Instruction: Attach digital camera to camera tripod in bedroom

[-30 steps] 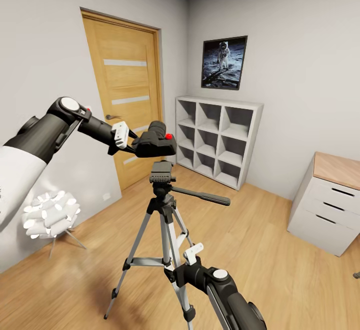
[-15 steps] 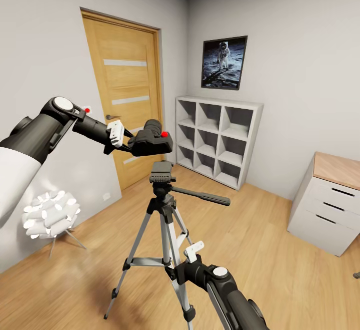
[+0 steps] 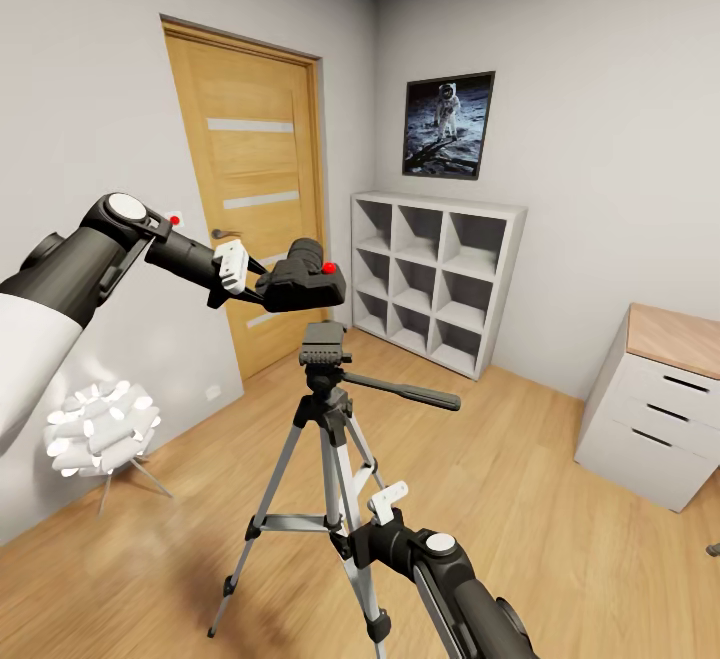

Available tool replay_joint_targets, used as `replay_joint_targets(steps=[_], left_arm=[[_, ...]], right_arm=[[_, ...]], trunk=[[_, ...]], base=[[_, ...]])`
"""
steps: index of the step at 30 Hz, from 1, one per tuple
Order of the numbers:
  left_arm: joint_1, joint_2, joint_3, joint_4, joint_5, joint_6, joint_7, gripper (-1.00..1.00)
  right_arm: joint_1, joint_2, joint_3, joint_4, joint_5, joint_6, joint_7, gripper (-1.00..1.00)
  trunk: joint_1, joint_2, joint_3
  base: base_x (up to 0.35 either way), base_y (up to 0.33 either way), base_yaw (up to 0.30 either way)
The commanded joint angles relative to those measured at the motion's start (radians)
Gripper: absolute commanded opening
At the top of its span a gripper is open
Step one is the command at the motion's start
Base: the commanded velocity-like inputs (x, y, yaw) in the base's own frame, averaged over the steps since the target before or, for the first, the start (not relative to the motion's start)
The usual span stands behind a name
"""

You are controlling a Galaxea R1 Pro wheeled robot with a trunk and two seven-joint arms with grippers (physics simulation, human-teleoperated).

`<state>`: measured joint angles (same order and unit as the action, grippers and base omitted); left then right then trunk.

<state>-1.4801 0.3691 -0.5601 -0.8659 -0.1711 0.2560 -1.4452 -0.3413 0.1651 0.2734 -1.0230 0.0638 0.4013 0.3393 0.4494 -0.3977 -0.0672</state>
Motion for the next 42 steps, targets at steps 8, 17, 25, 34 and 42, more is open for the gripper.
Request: replay_joint_targets(steps=[8, 17, 25, 34, 42], left_arm=[[-0.004, 0.006, 0.008, -0.001, -0.003, 0.006, -0.004, -1.00], [-0.008, 0.014, 0.027, -0.001, 0.000, 0.008, -0.009, -1.00], [-0.009, 0.016, 0.029, -0.002, 0.002, 0.008, -0.010, -1.00], [-0.009, 0.016, 0.029, -0.002, 0.003, 0.008, -0.011, -1.00], [-0.009, 0.016, 0.029, -0.002, 0.004, 0.008, -0.012, -1.00]], right_arm=[[0.000, 0.000, -0.001, 0.004, 0.008, 0.004, 0.007, 1.00], [-0.001, -0.001, -0.002, 0.055, 0.010, -0.037, 0.006, 1.00], [-0.002, 0.000, -0.002, 0.101, 0.010, -0.066, 0.004, 1.00], [-0.010, 0.001, -0.002, 0.135, 0.010, -0.125, -0.022, 1.00], [-0.011, -0.001, -0.001, 0.140, 0.008, -0.137, -0.029, -1.00]], trunk=[[0.001, -0.002, -0.002], [0.001, -0.002, -0.002], [0.001, -0.002, -0.002], [0.001, -0.002, -0.002], [0.001, -0.002, -0.002]], base=[[0.000, 0.000, 0.000], [0.000, 0.000, 0.000], [0.000, 0.000, 0.000], [0.000, 0.000, 0.000], [0.000, 0.000, 0.000]])
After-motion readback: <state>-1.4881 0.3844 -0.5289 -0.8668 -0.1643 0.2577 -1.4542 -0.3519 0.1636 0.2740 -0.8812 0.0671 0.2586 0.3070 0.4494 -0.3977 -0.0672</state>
